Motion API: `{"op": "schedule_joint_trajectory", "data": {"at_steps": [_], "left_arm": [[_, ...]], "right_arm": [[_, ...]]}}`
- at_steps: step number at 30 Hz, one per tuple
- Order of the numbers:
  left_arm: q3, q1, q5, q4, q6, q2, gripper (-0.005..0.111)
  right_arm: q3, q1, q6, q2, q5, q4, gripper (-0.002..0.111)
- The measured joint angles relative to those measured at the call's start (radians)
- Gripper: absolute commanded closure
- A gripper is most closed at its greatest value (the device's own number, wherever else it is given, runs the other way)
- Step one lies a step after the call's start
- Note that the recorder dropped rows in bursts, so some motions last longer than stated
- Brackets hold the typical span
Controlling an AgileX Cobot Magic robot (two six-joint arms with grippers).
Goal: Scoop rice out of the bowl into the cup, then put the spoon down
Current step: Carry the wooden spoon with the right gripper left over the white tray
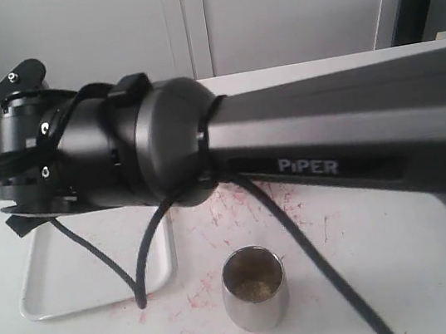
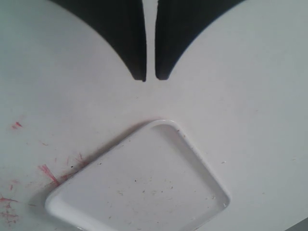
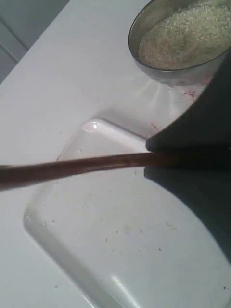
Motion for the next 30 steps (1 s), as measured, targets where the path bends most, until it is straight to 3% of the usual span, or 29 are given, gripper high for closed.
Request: {"op": "schedule_joint_trajectory", "data": {"at_steps": [17, 30], "left_arm": [[0.0, 0.0, 0.0, 0.0, 0.0, 0.0, 0.092], [0.0, 0.0, 0.0, 0.0, 0.0, 0.0, 0.092]], "right_arm": [[-0.094, 0.0, -0.006, 0.196, -0.015, -0.216, 0.108], [-0.097, 0.0, -0.031, 0.262, 0.006, -0.193, 0.108]]}}
